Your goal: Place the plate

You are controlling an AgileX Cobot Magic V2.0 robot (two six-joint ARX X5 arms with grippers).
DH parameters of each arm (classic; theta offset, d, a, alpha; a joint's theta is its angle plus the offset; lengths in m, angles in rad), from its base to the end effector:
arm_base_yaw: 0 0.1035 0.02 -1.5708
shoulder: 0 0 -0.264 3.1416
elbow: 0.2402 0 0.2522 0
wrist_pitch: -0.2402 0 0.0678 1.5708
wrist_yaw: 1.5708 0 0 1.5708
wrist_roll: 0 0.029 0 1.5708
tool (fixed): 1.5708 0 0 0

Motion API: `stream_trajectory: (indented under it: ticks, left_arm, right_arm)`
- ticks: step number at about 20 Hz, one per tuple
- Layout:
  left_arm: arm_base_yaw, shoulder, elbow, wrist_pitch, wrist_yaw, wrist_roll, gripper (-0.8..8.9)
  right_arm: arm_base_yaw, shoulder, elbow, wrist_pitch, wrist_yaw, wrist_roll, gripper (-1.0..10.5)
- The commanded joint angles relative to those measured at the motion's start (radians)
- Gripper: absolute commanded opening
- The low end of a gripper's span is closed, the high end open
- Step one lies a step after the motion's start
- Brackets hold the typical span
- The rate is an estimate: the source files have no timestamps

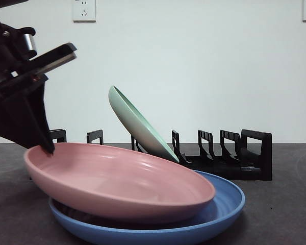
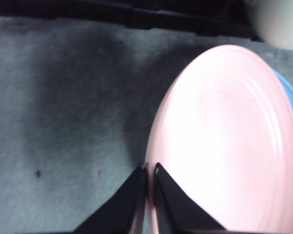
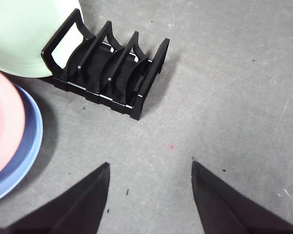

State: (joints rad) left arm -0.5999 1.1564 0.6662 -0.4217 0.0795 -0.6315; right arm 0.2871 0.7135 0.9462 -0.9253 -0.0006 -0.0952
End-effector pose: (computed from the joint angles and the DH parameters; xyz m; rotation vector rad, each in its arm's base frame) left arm 0.1780 -0.1246 0.2063 -0.3281 1.0515 -0.3219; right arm 0.1145 0.0338 0.3293 -0.1900 0.6747 0.3088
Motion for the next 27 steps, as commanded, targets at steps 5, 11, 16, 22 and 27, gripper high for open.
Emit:
stream_trajectory:
  ticks: [5, 11, 16, 22, 27]
  left_arm:
    - [-0.038, 0.087, 0.004, 0.031, -0.018, -0.039, 0.54]
    - [-0.03, 0.018, 0.015, 0.003, -0.018, -0.025, 3.13]
    - [0.093, -0.274, 0.074, -0.17, -0.045, 0.192, 3.13]
    - [0.328, -0.634, 0.084, -0.438, -0.077, 0.404, 3.12]
    - [0.382, -0.748, 0.084, -0.584, -0.077, 0.414, 3.12]
  right_arm:
    - [0.003, 0.003, 0.007, 0.004, 0.0, 0.018, 2.7]
    - [0.003, 0.003, 0.007, 0.004, 0.0, 0.018, 2.7]
    - [0.003, 0.004, 0.007, 0.004, 0.0, 0.064, 2.7]
    - [0.004, 0.01, 0.007, 0.005, -0.051, 0.091, 2.7]
    - [0.011, 0.105, 0.016, 0.024, -0.184, 0.138, 2.7]
